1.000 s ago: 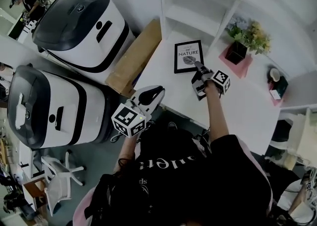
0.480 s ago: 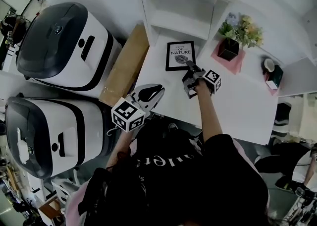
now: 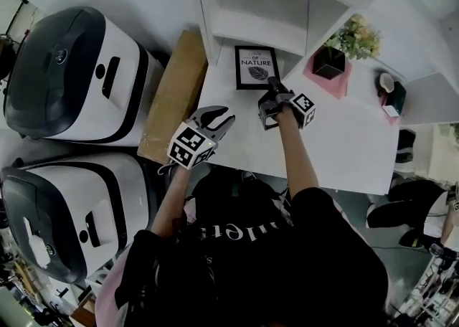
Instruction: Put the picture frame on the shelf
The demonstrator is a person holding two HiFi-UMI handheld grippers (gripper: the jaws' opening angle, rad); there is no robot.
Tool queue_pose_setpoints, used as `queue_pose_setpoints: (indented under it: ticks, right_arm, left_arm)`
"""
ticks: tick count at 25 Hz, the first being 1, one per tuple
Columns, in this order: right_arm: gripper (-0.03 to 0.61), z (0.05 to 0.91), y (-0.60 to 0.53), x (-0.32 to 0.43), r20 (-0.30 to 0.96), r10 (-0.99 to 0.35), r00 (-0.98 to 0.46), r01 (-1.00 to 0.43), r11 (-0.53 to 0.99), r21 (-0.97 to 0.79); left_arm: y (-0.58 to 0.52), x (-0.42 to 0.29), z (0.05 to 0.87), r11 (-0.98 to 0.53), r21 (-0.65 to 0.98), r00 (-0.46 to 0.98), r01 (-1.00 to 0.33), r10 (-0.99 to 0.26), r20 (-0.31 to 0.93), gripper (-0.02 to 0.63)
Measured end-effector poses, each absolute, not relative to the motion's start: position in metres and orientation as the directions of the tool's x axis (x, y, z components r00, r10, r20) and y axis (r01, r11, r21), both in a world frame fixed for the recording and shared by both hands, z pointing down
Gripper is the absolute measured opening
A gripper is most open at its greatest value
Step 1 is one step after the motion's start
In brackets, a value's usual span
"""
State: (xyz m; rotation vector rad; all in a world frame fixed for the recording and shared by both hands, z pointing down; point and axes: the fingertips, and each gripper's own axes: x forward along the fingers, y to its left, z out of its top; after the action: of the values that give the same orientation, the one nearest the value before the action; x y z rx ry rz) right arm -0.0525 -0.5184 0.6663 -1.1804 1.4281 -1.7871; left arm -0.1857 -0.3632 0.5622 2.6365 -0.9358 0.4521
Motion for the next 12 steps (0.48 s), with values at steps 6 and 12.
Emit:
queue_pose_setpoints:
  ticks: [6,12]
  right_arm:
    - [0.072,0.673,-0.529,-0.066,0.327,-0.842,-0.429,-0.099,-0.316,-0.944]
    - [0.072,0.685,-0.534,-0.084,0.365,-0.821,-0.438,-0.113,-0.353,-0.929]
  left_arm:
    - [-0.42,-0.197,0.599,-0.713,0.186,0.713,-0.676,-0.569,0.41,0.119]
    - [-0.471,-0.198,0.629,-0.713,0.143,0.687,-0.686,-0.572,0.448,0.163]
